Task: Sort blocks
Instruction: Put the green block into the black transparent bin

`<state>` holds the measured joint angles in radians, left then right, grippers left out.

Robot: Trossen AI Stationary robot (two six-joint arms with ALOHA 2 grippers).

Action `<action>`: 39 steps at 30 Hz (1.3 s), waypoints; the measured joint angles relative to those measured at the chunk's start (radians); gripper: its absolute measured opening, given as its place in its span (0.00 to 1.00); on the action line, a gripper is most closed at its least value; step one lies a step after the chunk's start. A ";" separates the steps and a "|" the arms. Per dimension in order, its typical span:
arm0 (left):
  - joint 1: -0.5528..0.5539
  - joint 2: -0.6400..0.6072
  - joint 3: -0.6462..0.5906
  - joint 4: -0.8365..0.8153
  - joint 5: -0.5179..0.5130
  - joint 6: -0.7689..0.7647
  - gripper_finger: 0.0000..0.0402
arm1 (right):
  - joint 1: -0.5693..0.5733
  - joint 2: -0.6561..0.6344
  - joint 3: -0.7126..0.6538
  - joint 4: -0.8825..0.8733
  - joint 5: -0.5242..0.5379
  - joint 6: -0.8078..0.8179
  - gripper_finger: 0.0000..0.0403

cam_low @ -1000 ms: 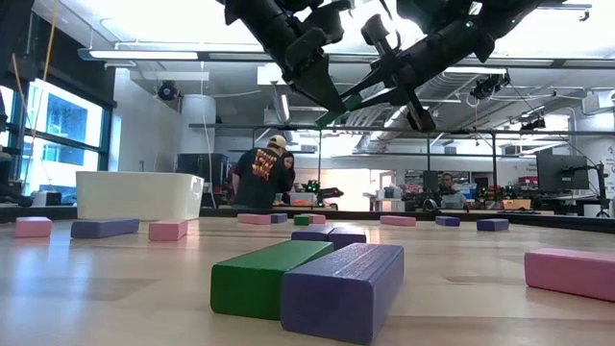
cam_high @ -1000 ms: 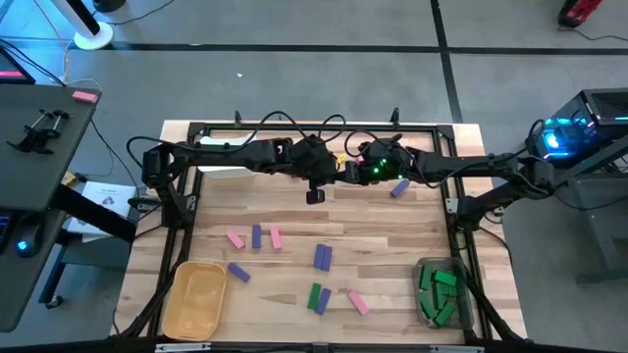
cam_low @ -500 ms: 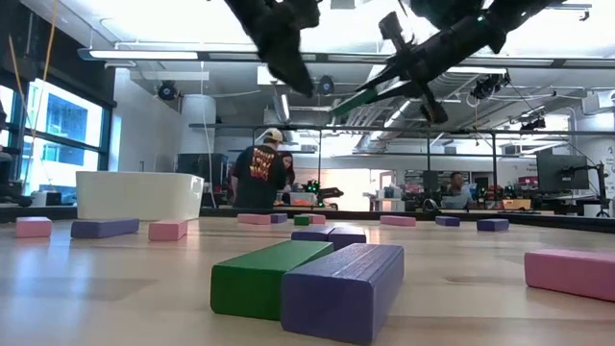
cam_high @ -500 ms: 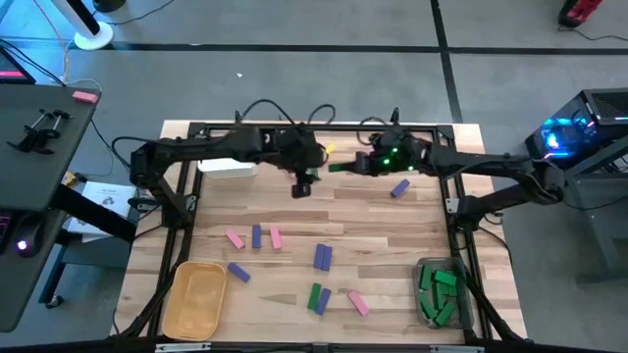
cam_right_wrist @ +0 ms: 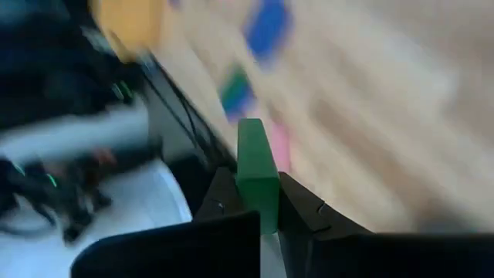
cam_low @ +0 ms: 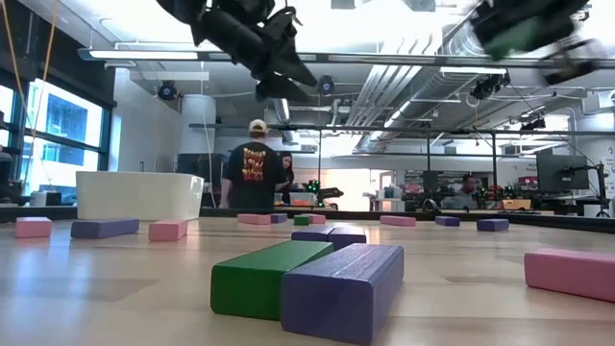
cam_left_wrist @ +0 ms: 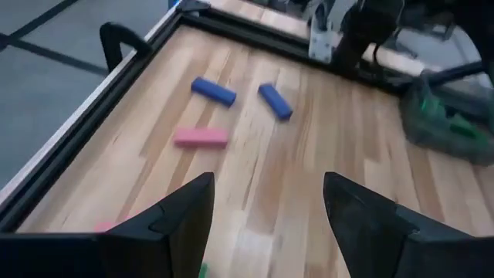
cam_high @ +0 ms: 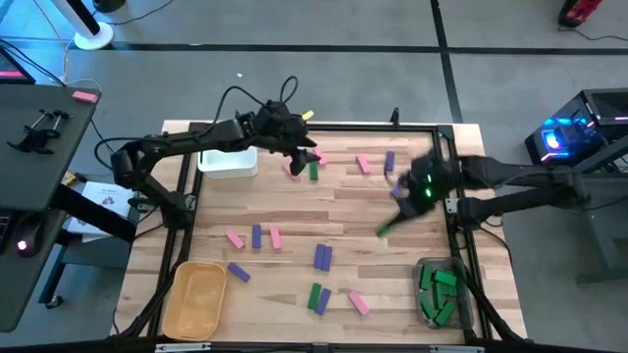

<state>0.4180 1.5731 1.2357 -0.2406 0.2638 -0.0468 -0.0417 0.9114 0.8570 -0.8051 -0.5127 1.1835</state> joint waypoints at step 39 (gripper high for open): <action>-0.019 0.010 -0.003 0.063 0.034 -0.001 0.57 | 0.577 0.003 -0.104 0.110 -0.350 0.545 0.43</action>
<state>0.3986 1.5833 1.2331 -0.1778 0.2983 -0.0474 0.5351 0.9146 0.7532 -0.6955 -0.8631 1.7287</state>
